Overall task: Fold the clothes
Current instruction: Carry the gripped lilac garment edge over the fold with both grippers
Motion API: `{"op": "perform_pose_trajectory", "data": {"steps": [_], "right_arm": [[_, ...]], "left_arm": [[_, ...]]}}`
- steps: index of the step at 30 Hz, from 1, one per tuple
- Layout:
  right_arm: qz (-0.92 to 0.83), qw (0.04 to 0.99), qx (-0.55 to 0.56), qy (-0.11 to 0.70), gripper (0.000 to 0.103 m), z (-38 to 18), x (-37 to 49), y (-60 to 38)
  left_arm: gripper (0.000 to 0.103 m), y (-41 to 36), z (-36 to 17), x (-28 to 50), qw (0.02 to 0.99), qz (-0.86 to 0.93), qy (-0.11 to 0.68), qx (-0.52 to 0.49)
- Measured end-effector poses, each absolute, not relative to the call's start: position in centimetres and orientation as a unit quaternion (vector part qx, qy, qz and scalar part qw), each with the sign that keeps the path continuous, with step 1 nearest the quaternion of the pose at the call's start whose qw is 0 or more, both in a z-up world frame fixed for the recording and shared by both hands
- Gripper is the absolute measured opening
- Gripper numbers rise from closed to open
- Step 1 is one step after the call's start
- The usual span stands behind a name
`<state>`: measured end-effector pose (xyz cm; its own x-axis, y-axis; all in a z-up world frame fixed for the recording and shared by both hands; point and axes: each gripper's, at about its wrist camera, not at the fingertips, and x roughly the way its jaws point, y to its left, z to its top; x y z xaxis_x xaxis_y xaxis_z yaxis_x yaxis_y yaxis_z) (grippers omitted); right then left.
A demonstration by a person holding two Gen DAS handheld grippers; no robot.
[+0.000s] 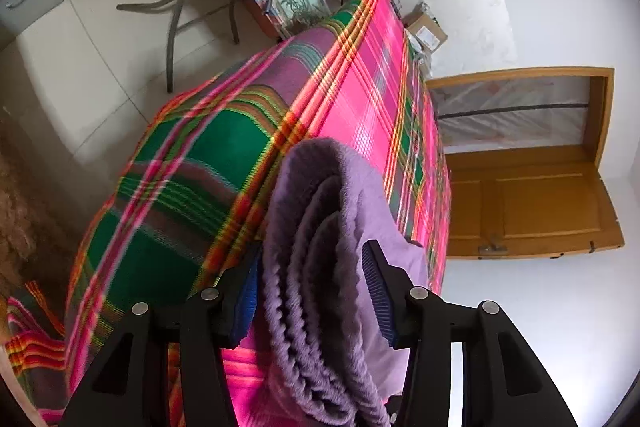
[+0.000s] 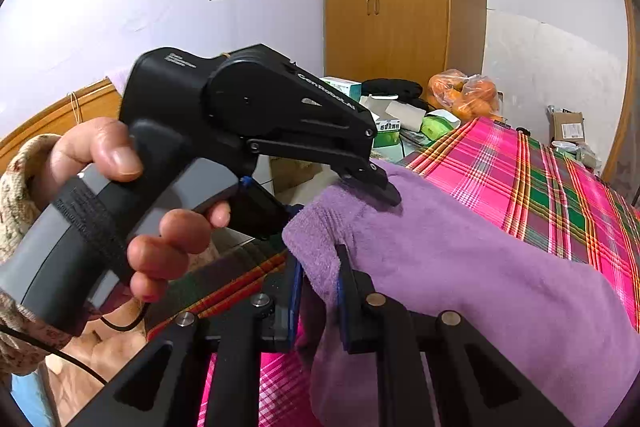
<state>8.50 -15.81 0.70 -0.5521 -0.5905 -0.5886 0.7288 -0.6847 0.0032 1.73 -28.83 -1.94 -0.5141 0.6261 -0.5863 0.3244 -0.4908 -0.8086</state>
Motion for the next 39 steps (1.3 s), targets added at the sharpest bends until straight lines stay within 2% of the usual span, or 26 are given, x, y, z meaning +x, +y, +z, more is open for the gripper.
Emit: {"op": "perform_pose_trajectory", "data": {"steps": [3, 6, 8, 9, 11, 22, 32, 39], "right_arm": [[-0.872, 0.38, 0.284, 0.116, 0.015, 0.8, 8.5, -15.5], [-0.872, 0.383, 0.282, 0.113, 0.015, 0.9, 8.6, -15.3], [-0.872, 0.385, 0.283, 0.109, 0.015, 1.0, 8.6, -15.3], [-0.872, 0.386, 0.283, 0.108, 0.015, 1.0, 8.6, -15.2], [-0.872, 0.384, 0.283, 0.109, 0.015, 1.0, 8.7, -15.2], [-0.868, 0.396, 0.278, 0.109, 0.013, 1.6, 9.0, -17.0], [-0.855, 0.406, 0.31, 0.094, 0.013, 0.4, 7.6, -17.1], [-0.859, 0.406, 0.299, 0.091, 0.013, 1.2, 8.4, -15.8]], "left_arm": [[0.05, -28.7, -1.9, 1.0, 0.104, 0.716, -0.496, -0.479], [0.044, -28.7, -1.7, 0.5, 0.099, 0.722, -0.493, -0.475], [0.033, -28.7, -1.5, 0.2, 0.099, 0.727, -0.489, -0.471], [0.031, -28.6, -1.4, 0.1, 0.101, 0.731, -0.486, -0.468], [0.017, -28.4, -1.2, -0.1, 0.103, 0.737, -0.479, -0.465], [0.015, -29.2, 0.1, 0.0, 0.104, 0.757, -0.467, -0.445], [0.015, -29.9, -2.3, -0.2, 0.09, 0.737, -0.485, -0.461], [0.015, -28.7, -0.3, 0.0, 0.1, 0.751, -0.461, -0.461]]}}
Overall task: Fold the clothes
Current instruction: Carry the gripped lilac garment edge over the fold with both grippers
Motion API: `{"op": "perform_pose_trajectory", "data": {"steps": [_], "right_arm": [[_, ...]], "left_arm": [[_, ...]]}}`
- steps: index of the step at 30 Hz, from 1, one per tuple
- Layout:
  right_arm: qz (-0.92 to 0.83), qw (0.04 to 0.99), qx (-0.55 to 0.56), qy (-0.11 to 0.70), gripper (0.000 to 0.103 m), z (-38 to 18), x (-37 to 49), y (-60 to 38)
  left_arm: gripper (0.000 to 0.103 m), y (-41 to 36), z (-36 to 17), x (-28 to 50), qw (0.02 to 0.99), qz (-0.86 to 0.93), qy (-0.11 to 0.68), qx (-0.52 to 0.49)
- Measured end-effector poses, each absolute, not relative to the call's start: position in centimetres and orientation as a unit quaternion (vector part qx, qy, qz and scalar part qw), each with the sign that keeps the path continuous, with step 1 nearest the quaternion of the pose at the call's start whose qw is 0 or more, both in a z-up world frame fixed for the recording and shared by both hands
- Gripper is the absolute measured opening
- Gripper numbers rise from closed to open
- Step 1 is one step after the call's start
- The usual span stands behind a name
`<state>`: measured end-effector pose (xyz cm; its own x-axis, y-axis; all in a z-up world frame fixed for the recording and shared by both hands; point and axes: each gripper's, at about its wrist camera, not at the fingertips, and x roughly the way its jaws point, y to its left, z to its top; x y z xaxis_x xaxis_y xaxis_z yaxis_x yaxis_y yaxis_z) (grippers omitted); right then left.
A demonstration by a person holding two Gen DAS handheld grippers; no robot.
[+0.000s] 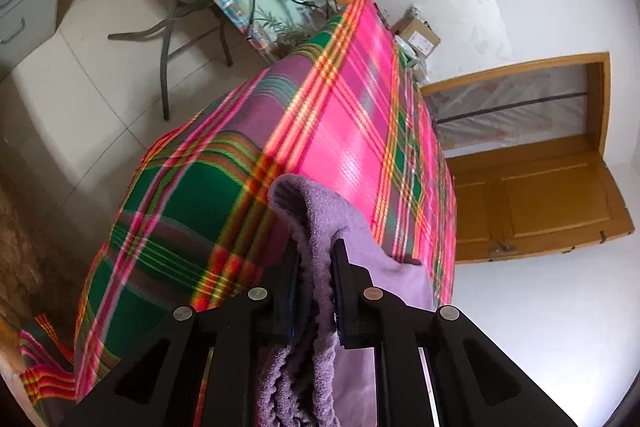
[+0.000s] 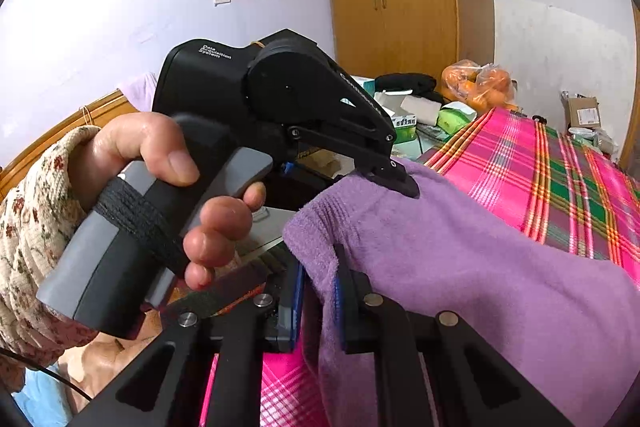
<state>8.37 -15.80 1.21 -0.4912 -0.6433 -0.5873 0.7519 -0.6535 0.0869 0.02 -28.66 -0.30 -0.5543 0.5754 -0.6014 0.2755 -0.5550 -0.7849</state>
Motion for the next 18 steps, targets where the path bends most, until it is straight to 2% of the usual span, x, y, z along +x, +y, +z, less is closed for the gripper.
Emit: {"op": "perform_pose_trajectory", "data": {"steps": [18], "right_arm": [[-0.892, 0.369, 0.252, 0.06, 0.013, 5.5, 11.6, -7.8]], "left_arm": [[0.015, -21.5, 5.3, 0.4, 0.18, 0.759, -0.438, -0.446]]}}
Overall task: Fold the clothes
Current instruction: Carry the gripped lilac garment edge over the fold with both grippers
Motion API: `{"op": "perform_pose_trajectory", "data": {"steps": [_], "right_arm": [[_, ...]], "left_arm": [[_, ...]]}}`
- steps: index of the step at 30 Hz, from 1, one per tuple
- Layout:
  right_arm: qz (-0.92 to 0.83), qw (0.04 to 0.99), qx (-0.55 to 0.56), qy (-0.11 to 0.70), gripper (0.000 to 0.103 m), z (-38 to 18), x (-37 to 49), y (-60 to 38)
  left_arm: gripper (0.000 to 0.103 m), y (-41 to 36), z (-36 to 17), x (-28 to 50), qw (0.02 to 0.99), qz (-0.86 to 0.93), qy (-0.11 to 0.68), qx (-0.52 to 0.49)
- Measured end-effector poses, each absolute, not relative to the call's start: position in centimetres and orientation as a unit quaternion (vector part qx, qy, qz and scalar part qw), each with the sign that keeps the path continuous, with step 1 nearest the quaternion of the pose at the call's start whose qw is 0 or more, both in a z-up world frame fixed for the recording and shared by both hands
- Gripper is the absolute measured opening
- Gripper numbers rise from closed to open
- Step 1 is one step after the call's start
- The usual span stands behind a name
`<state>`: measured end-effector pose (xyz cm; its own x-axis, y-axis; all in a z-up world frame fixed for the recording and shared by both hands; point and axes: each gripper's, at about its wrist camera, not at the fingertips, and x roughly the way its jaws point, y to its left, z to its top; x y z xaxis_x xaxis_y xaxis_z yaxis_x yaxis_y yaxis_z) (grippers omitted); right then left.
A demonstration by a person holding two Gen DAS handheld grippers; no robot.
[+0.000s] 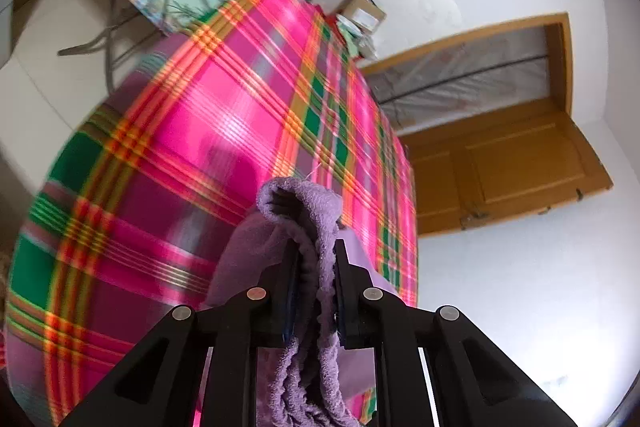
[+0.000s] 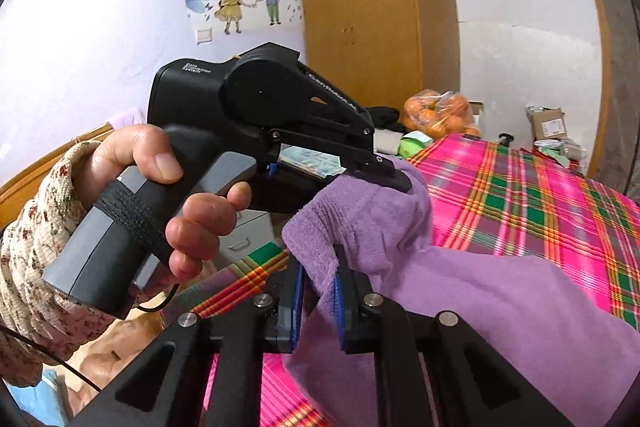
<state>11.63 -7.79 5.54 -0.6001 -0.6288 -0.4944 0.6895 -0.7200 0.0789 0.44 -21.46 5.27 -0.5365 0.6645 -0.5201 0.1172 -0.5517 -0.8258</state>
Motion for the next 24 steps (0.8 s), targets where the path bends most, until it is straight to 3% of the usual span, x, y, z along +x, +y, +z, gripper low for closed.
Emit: {"op": "perform_pose_trajectory", "data": {"steps": [21, 24], "right_arm": [[-0.912, 0.29, 0.289, 0.016, 0.013, 3.9, 10.6, -0.3], [-0.91, 0.283, 0.304, 0.011, 0.014, 3.0, 10.3, 0.4]], "left_arm": [[0.016, -13.9, 3.0, -1.7, 0.212, 0.725, -0.425, -0.498], [0.024, -13.2, 2.7, -2.0, 0.211, 0.726, -0.411, -0.509]]}}
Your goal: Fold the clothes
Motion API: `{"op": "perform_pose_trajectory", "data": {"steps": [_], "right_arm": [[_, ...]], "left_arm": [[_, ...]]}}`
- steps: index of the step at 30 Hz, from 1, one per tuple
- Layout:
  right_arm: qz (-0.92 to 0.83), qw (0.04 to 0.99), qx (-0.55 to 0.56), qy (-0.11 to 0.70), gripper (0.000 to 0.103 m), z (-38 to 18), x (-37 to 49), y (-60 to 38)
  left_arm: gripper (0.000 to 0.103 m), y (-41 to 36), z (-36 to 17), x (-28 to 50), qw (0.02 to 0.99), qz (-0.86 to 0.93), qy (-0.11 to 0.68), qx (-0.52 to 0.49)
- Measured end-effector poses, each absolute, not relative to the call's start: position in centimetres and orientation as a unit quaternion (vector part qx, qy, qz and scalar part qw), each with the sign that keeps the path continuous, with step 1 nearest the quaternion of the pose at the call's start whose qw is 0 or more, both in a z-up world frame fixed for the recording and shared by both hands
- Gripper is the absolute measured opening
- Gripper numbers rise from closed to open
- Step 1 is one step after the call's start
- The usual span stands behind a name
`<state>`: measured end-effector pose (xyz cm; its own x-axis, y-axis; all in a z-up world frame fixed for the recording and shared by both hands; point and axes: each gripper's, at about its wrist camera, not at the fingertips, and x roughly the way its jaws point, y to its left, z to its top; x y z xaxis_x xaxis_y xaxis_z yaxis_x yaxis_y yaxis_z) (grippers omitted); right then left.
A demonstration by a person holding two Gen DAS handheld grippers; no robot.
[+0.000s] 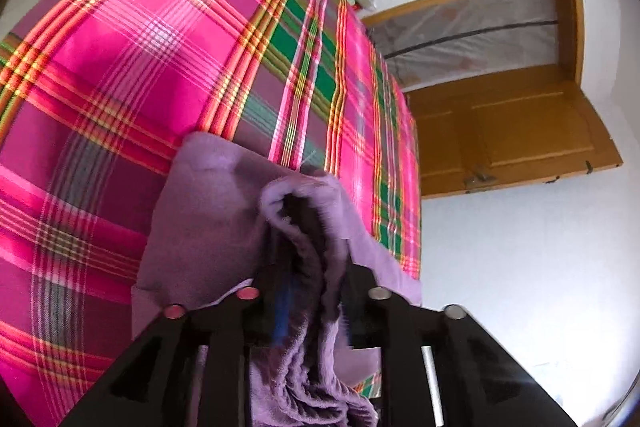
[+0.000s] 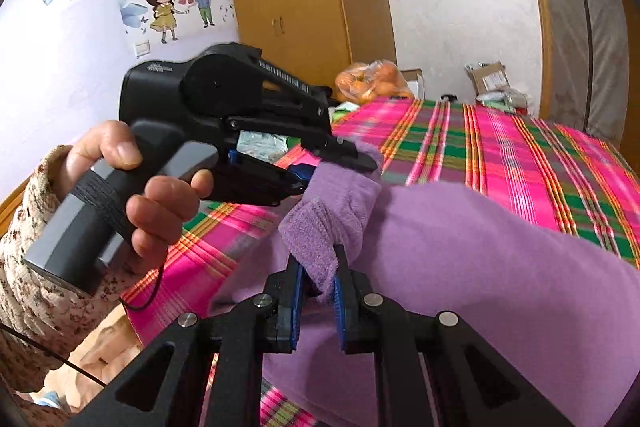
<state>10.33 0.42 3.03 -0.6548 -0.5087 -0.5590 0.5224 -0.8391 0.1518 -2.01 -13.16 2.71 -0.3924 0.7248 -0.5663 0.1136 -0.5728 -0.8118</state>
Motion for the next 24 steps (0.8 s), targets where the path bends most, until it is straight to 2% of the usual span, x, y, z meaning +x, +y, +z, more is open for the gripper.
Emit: {"op": "perform_pose_trajectory", "data": {"steps": [8, 9, 10, 11, 16, 21, 24], "right_arm": [[-0.9, 0.275, 0.337, 0.0, 0.015, 1.2, 9.6, 2.1], [-0.898, 0.277, 0.341, -0.003, 0.017, 1.1, 9.5, 2.3], [-0.896, 0.279, 0.344, -0.007, 0.017, 0.9, 9.3, 2.6], [-0.896, 0.278, 0.346, -0.012, 0.018, 0.8, 9.2, 2.9], [-0.887, 0.291, 0.357, -0.039, 0.031, 0.6, 8.4, 4.1], [-0.86, 0.323, 0.381, -0.104, 0.045, 0.1, 7.0, 6.0], [-0.837, 0.347, 0.395, -0.151, 0.049, 0.0, 5.8, 7.0]], "left_arm": [[0.028, -12.5, 3.5, -1.3, 0.214, 0.772, -0.34, -0.493], [0.03, -12.6, 3.6, -1.1, 0.21, 0.78, -0.331, -0.489], [0.039, -12.7, 3.8, -0.8, 0.207, 0.786, -0.323, -0.484], [0.042, -12.9, 3.9, -0.6, 0.207, 0.79, -0.321, -0.479], [0.043, -14.4, 3.5, 0.6, 0.203, 0.792, -0.336, -0.468], [0.043, -15.9, 2.5, 1.8, 0.186, 0.794, -0.348, -0.463], [0.043, -16.2, 2.0, 2.3, 0.182, 0.793, -0.346, -0.467]]}}
